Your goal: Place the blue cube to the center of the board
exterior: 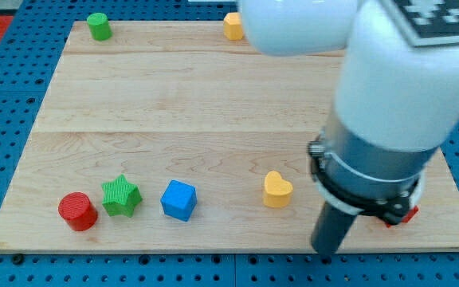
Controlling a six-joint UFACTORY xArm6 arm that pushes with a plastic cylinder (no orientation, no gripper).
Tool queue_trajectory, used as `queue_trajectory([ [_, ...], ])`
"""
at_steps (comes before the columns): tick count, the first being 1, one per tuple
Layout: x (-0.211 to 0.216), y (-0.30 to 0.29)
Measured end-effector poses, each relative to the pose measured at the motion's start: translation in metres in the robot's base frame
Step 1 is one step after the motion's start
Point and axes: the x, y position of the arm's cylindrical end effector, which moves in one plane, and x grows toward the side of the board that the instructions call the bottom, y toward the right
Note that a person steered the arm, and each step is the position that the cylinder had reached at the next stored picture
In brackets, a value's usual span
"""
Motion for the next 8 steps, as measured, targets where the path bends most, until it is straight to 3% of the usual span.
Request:
queue_trajectory([
  [3, -0.008, -0.183],
  [5, -0.087, -0.180],
  [6, -0.093, -0.171],
  [7, -0.059, -0.183],
  [8, -0.087, -0.146],
])
